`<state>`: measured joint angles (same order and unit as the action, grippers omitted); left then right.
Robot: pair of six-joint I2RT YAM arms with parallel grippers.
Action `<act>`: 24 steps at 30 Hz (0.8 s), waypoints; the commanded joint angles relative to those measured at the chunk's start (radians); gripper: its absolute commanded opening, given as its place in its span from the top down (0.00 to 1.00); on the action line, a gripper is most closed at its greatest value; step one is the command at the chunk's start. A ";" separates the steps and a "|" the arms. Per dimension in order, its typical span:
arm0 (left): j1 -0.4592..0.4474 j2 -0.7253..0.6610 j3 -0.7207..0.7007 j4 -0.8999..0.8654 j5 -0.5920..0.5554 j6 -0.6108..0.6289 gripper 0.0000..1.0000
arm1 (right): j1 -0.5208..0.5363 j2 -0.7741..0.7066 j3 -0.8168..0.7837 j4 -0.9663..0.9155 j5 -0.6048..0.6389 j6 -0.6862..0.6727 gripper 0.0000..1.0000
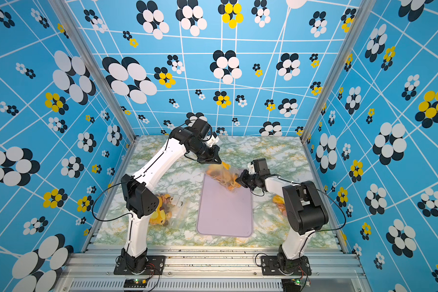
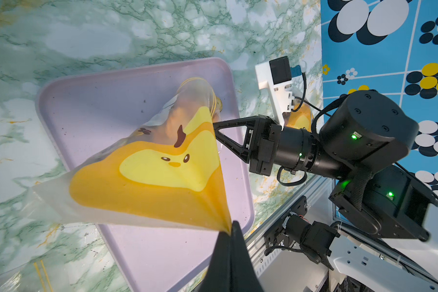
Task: Pour cookies out of the ziploc bag
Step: 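Pour the cookies out of the ziploc bag onto the tray.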
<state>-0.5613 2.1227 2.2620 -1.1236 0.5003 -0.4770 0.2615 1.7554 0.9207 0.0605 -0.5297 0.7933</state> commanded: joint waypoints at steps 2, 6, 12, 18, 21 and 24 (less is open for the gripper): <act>0.011 0.004 0.044 -0.023 0.011 0.028 1.00 | 0.023 0.030 0.008 -0.004 -0.012 0.007 1.00; 0.021 -0.003 0.061 -0.036 0.004 0.030 1.00 | 0.028 0.032 0.009 -0.002 -0.011 0.007 1.00; 0.004 0.029 0.107 -0.042 0.013 0.020 1.00 | 0.014 0.007 -0.001 -0.038 -0.001 -0.019 1.00; -0.016 0.039 0.120 -0.044 0.011 0.018 1.00 | -0.018 -0.020 -0.016 -0.052 -0.004 -0.031 1.00; -0.014 0.036 0.121 -0.053 0.003 0.026 1.00 | -0.021 -0.019 -0.013 -0.053 -0.010 -0.034 1.00; -0.001 0.031 0.124 -0.065 -0.004 0.029 1.00 | -0.021 -0.005 -0.014 -0.024 -0.031 -0.015 1.00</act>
<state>-0.5713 2.1574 2.3428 -1.1755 0.4988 -0.4698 0.2451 1.7550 0.9203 0.0570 -0.5583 0.7849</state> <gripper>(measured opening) 0.047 0.044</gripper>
